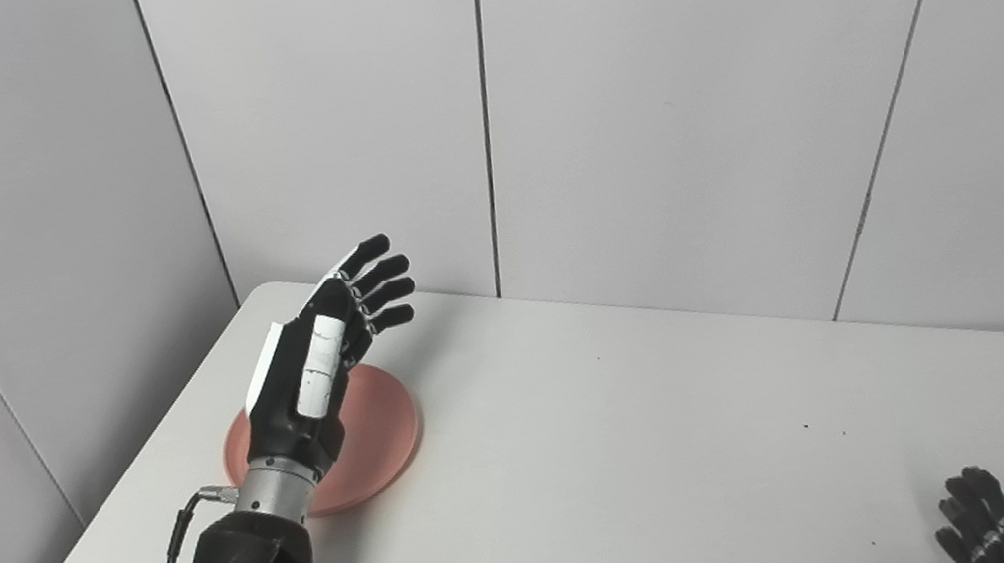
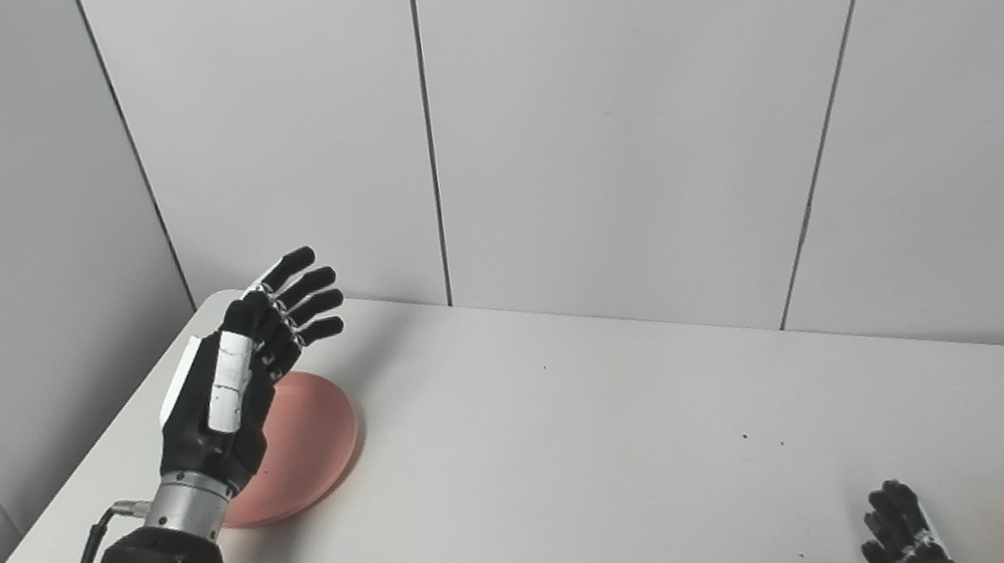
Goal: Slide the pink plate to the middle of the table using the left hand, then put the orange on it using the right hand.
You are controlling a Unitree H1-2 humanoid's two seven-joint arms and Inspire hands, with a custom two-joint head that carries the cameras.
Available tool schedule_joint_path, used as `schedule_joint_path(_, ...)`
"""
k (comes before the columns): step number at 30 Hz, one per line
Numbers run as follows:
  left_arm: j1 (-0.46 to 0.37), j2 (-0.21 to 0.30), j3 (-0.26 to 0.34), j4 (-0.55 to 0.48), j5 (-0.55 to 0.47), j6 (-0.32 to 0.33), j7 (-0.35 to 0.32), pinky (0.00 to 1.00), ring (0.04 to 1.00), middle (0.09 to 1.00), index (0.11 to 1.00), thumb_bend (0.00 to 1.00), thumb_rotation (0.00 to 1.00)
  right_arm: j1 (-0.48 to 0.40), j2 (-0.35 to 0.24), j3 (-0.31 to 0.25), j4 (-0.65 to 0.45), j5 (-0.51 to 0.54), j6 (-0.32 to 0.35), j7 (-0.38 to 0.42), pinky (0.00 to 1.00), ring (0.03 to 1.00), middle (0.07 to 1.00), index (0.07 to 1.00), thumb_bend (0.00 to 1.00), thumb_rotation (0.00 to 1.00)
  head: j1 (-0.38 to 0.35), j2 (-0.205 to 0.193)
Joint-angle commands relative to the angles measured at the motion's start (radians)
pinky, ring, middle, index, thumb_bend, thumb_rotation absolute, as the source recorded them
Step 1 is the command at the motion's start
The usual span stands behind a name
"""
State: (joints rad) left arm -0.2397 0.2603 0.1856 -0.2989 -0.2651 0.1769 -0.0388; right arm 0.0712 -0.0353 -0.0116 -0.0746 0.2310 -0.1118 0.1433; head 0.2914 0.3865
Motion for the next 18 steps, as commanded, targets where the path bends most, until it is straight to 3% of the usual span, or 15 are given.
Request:
schedule_joint_path(1,-0.063,0.030,0.020,-0.011,-0.014,0.004,-0.005,0.76,0.809,0.818,0.813,0.99,0.90,0.073,0.033,0.016,0.120,0.015,0.015,0.011,1.00,0.973,0.953,0.945,0.83,1.00,0.005,0.005)
schedule_joint_path(7,-0.120,0.083,0.076,0.068,-0.018,0.016,-0.002,0.72,0.795,0.839,0.834,1.00,0.85,0.077,0.028,0.017,0.108,0.018,0.033,0.012,1.00,0.972,0.950,0.945,0.84,1.00,0.008,0.012)
schedule_joint_path(11,-0.138,0.118,0.107,0.099,-0.028,0.034,-0.003,0.75,0.805,0.839,0.830,1.00,0.85,0.078,0.025,0.017,0.105,0.015,0.038,0.013,1.00,0.961,0.941,0.941,0.82,1.00,0.011,0.017)
schedule_joint_path(18,-0.157,0.188,0.148,0.204,-0.041,-0.009,-0.041,0.75,0.803,0.861,0.847,1.00,0.83,0.077,0.022,0.017,0.103,0.013,0.049,0.011,1.00,0.972,0.949,0.948,0.82,1.00,0.013,0.019)
